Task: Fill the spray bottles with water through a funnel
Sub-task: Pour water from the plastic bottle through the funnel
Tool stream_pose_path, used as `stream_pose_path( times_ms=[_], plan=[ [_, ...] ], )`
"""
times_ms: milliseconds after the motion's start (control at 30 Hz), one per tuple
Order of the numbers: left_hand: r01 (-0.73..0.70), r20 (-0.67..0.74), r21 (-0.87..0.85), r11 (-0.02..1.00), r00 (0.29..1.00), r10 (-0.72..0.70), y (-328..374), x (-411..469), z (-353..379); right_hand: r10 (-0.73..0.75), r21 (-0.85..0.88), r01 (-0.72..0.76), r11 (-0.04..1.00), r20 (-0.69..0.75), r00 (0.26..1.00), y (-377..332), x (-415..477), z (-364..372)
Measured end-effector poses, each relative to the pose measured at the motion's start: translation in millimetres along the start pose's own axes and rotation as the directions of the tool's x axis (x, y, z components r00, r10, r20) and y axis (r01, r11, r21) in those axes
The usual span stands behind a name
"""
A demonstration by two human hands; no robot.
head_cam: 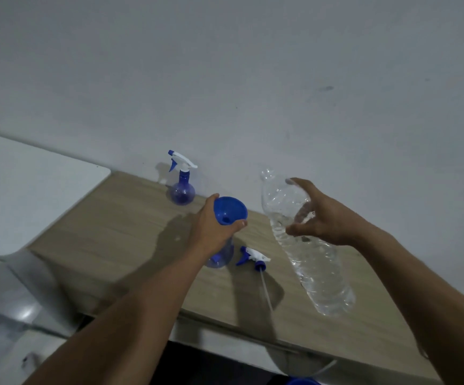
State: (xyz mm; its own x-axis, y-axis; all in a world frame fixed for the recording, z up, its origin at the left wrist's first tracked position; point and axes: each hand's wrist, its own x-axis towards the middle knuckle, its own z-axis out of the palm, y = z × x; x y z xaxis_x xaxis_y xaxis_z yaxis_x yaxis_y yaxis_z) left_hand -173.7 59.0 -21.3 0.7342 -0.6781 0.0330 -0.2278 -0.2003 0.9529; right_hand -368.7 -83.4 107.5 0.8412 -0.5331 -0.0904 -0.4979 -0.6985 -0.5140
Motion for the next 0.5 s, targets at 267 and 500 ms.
stream_pose_path(
  times_ms=[267, 500],
  plan=[
    [-0.03, 0.044, 0.009, 1.0, 0.999, 0.029, -2.4, 5.0, -6.7, 0.039, -0.115, -0.026, 0.993, 0.114, 0.993, -3.7, 8.3, -1.4],
    [-0.044, 0.049, 0.0, 0.999, 0.998, 0.044, -7.5, 7.2, -7.6, -0.003, -0.082, 0.002, 0.997, -0.007, 1.0, -7.6, 7.0, 1.2]
  ],
)
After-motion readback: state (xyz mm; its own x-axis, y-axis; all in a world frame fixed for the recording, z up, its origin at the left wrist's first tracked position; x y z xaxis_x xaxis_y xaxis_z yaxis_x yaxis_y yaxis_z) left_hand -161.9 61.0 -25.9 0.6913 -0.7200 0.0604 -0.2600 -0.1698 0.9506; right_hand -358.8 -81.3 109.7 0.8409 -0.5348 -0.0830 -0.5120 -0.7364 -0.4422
